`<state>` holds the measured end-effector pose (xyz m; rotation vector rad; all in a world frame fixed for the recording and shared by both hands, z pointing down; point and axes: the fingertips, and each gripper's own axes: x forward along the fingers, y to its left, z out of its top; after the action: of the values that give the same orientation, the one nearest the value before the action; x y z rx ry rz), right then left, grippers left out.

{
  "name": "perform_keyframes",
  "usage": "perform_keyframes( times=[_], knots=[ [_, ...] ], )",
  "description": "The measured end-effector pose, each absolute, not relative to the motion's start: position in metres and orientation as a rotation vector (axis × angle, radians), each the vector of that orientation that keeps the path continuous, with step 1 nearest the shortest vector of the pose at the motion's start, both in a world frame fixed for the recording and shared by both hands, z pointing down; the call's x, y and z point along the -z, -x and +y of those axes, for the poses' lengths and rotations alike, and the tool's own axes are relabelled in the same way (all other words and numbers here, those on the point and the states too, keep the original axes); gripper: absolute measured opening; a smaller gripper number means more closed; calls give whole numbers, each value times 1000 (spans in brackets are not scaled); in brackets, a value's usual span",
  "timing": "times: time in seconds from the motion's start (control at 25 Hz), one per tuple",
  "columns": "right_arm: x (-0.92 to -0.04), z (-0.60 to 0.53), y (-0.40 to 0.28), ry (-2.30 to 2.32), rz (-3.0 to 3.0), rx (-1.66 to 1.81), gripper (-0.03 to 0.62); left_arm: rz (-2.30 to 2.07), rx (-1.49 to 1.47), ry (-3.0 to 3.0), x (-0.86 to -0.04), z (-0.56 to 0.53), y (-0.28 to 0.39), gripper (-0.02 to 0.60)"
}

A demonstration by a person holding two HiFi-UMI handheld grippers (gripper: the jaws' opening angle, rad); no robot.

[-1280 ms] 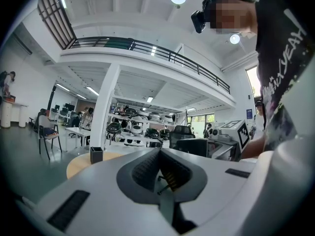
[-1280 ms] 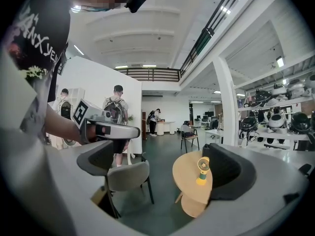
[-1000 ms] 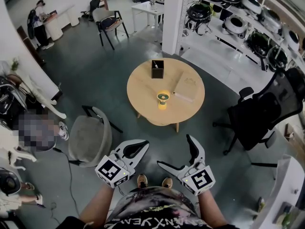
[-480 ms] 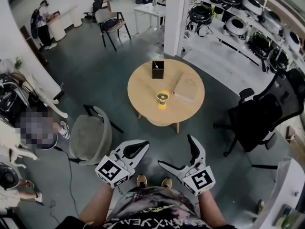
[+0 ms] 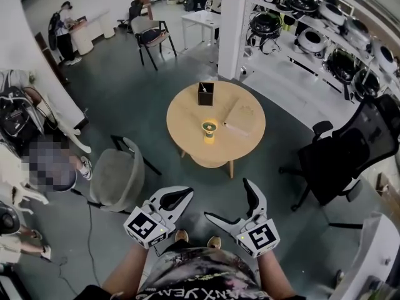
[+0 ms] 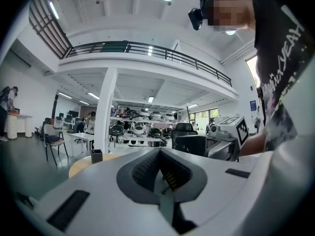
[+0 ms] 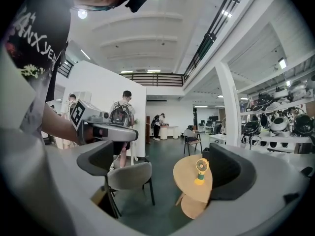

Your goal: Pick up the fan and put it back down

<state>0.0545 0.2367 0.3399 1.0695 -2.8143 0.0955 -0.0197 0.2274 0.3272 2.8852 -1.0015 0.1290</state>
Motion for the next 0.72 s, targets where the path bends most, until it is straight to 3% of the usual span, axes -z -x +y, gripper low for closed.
perform_keyframes(
  times=[0.72],
  knots=[
    [-357,257,-80,-1057,-2826,-121,584,-1026,-153,-2861,-344,254,-2,12]
  ],
)
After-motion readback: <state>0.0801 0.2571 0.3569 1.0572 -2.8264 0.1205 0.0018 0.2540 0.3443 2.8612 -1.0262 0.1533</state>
